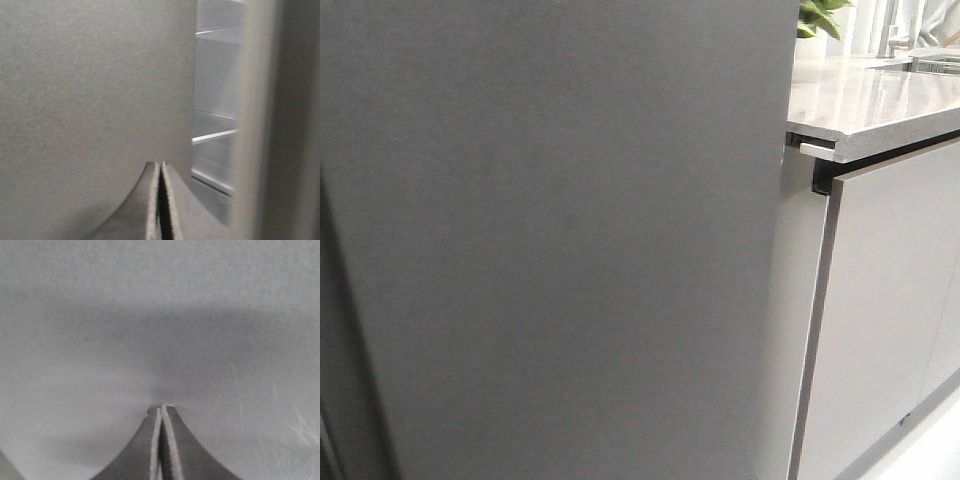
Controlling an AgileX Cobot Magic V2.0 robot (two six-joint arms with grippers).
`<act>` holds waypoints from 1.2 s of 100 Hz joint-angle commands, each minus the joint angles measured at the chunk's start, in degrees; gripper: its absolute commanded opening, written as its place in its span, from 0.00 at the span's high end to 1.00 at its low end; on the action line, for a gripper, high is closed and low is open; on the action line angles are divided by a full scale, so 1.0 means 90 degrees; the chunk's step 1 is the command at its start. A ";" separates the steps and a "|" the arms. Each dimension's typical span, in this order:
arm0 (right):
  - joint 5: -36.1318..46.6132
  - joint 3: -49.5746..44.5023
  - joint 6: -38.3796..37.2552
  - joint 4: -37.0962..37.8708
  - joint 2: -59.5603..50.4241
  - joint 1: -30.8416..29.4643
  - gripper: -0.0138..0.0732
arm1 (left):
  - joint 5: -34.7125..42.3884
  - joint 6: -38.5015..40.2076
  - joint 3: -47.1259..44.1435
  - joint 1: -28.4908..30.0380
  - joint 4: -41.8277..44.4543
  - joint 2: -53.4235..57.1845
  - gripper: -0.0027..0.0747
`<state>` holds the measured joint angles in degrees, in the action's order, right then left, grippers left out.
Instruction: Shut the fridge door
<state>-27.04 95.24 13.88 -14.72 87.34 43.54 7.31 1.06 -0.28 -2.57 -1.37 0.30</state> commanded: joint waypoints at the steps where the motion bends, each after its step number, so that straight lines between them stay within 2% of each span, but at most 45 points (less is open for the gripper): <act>1: 0.1025 0.0543 0.0120 -0.0017 0.0373 -0.0017 0.89 | 0.0461 0.0032 -0.0224 -0.0022 -0.0039 0.0130 0.99; 29: 0.1083 0.1186 0.0159 -0.0016 0.1294 -0.0017 0.89 | 0.0461 0.0032 -0.0224 -0.0022 -0.0039 0.0130 0.99; 48: 0.1160 0.1189 0.0159 0.0052 0.1292 -0.0153 0.89 | 0.0461 0.0032 -0.0224 -0.0022 -0.0039 0.0130 0.99; 59: 0.0775 0.1189 0.0159 0.0101 0.1103 -0.0411 0.89 | 0.0461 0.0032 -0.0224 -0.0022 -0.0039 0.0130 0.99; 89: -0.0436 0.0987 0.0020 0.0681 -0.0083 -0.1632 0.89 | 0.0461 0.0032 -0.0224 -0.0022 -0.0039 0.0130 0.99; 105: -0.0682 0.0246 -0.0178 0.0981 -0.1222 -0.2511 0.89 | 0.0461 0.0032 -0.0224 -0.0022 -0.0039 0.0130 0.99; 120: -0.0802 -0.0886 -0.0195 0.1089 -0.2548 -0.3132 0.89 | 0.0461 0.0032 -0.0224 -0.0022 -0.0039 0.0130 0.99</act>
<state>-37.28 90.91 12.54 -5.66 72.63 17.84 7.31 1.06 -0.28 -2.57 -1.37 0.30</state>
